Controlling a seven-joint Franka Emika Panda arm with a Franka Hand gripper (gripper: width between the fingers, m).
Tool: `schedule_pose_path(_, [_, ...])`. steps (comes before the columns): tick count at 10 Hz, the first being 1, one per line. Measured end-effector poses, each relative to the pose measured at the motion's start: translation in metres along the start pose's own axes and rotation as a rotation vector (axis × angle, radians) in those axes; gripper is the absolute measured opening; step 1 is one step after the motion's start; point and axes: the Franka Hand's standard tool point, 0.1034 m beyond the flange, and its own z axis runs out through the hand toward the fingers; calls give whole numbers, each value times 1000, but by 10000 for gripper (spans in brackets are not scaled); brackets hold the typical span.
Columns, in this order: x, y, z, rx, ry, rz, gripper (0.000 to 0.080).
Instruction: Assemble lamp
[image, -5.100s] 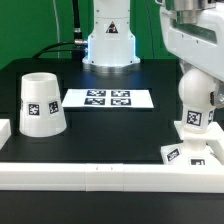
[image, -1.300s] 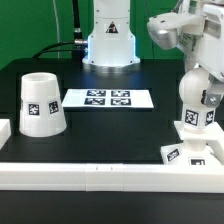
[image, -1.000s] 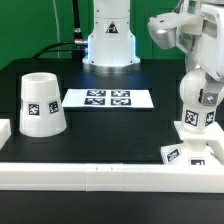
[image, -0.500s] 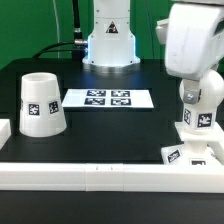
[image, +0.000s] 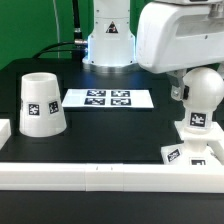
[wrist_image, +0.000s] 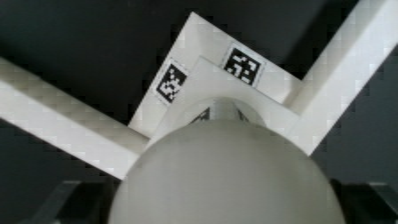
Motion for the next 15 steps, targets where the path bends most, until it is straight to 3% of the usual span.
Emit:
schedule_pose_path(6, [0,-2,0,10,0,491,578])
schedule_pose_path(12, [0,-4,1,67,-21,1189,578])
schedule_pose_path(15, [1,-4,0,101,-36,1375,606])
